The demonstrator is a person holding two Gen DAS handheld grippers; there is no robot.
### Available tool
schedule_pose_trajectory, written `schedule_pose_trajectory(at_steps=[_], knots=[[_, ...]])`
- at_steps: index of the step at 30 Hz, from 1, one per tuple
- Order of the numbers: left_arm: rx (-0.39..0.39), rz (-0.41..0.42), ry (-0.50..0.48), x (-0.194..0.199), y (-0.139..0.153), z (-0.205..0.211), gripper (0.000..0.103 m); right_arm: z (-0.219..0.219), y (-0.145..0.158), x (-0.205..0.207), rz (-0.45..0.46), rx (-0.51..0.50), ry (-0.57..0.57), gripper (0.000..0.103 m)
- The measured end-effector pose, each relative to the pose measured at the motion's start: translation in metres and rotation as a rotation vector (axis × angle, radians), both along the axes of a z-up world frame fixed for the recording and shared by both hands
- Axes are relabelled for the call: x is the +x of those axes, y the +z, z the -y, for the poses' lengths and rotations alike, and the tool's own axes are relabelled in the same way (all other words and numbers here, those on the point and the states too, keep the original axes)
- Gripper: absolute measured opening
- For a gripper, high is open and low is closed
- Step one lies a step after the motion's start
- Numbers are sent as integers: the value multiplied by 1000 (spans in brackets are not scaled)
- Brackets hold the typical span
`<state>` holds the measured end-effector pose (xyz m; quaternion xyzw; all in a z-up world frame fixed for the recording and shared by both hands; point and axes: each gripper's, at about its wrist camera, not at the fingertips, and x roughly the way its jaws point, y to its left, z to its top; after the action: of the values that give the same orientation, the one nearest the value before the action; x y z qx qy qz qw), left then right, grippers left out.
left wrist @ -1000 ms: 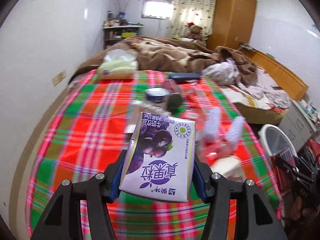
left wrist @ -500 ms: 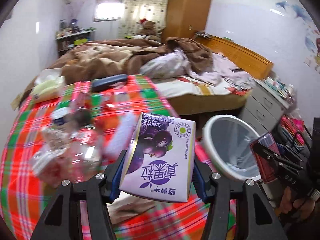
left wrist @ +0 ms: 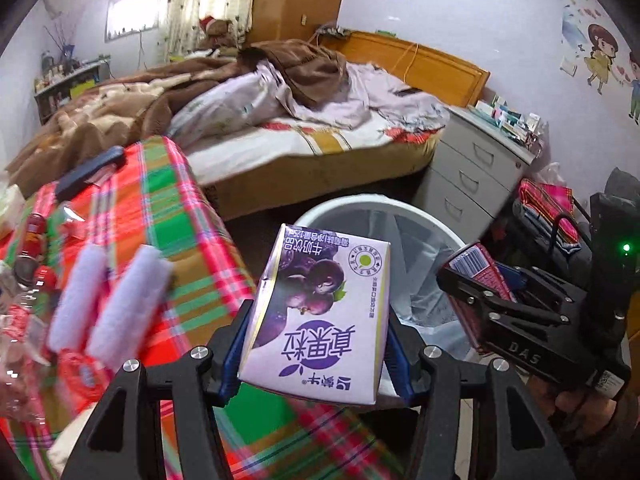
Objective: Collect trash
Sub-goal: 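Open the right tool to drop the can while the left tool drops the carton into the bin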
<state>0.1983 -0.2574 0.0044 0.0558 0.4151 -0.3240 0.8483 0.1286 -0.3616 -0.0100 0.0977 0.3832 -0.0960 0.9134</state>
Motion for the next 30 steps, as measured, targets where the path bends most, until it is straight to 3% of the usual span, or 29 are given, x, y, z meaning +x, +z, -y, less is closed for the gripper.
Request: schedule_pose_trajectory(at_steps=[9, 12, 14, 30], knots=[[5, -24, -35, 10, -17, 30, 59, 23, -16, 6, -54, 15, 1, 54], [2, -7, -39, 10, -15, 33, 72, 25, -13, 4, -46, 13, 5, 61], [-15, -15, -36, 11, -15, 31, 73, 24, -12, 3, -38, 7, 9, 69], [-5, 55, 72, -6, 11, -21, 73, 5, 14, -15, 48, -7, -20, 69]])
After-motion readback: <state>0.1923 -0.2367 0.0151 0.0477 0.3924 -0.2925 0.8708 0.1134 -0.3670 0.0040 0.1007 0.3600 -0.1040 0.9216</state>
